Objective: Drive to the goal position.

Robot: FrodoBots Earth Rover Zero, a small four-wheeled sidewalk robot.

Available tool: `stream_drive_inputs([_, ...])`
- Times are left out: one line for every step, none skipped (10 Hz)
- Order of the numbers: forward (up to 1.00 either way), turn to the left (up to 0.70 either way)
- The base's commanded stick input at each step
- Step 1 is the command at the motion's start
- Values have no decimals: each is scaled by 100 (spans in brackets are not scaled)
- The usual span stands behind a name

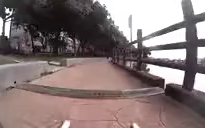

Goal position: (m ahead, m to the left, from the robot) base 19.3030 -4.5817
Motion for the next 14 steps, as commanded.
stream_drive_inputs([100,0])
stream_drive_inputs([100,0])
stream_drive_inputs([100,0])
stream_drive_inputs([100,0])
stream_drive_inputs([100,0])
stream_drive_inputs([100,0])
stream_drive_inputs([100,0])
stream_drive_inputs([100,0])
stream_drive_inputs([100,0])
stream_drive_inputs([100,0])
stream_drive_inputs([100,0])
stream_drive_inputs([100,0])
stream_drive_inputs([100,0])
stream_drive_inputs([100,0])
